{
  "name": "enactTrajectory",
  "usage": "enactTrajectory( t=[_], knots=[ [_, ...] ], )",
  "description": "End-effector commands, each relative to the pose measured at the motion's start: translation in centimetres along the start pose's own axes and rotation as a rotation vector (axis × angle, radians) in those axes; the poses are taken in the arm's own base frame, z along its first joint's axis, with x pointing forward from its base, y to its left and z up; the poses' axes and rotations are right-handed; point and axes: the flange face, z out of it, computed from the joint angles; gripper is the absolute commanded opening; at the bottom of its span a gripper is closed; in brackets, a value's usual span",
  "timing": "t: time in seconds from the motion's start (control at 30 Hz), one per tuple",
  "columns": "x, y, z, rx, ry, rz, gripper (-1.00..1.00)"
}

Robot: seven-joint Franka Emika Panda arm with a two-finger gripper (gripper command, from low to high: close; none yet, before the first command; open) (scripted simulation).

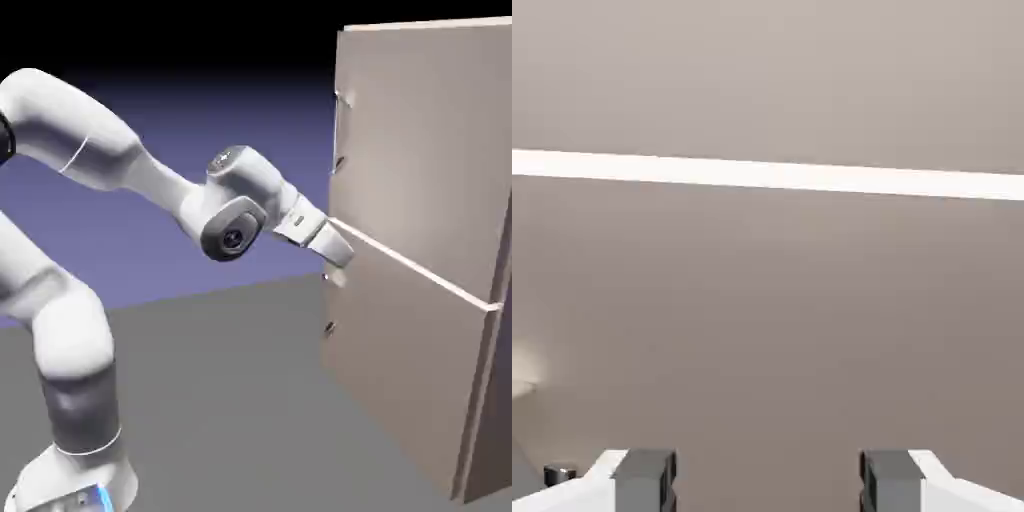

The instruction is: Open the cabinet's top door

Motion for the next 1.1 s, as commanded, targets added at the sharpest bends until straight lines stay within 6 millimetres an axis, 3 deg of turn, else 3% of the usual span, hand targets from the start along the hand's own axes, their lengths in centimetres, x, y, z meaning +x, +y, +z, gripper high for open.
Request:
enactTrajectory(
  t=[0.0,0.3,0.63,0.87,1.07],
  knots=[
    [0.6,-0.2,-0.8,0.009,0.018,0.017,0.00],
    [4.3,-2.5,-7.8,0.108,0.170,0.139,0.00],
    [4.4,-6.0,-14.1,0.237,0.314,0.197,0.00],
    [2.4,-9.0,-16.1,0.325,0.398,0.189,0.00],
    [0.1,-11.7,-15.7,0.391,0.455,0.155,0.00]
  ],
)
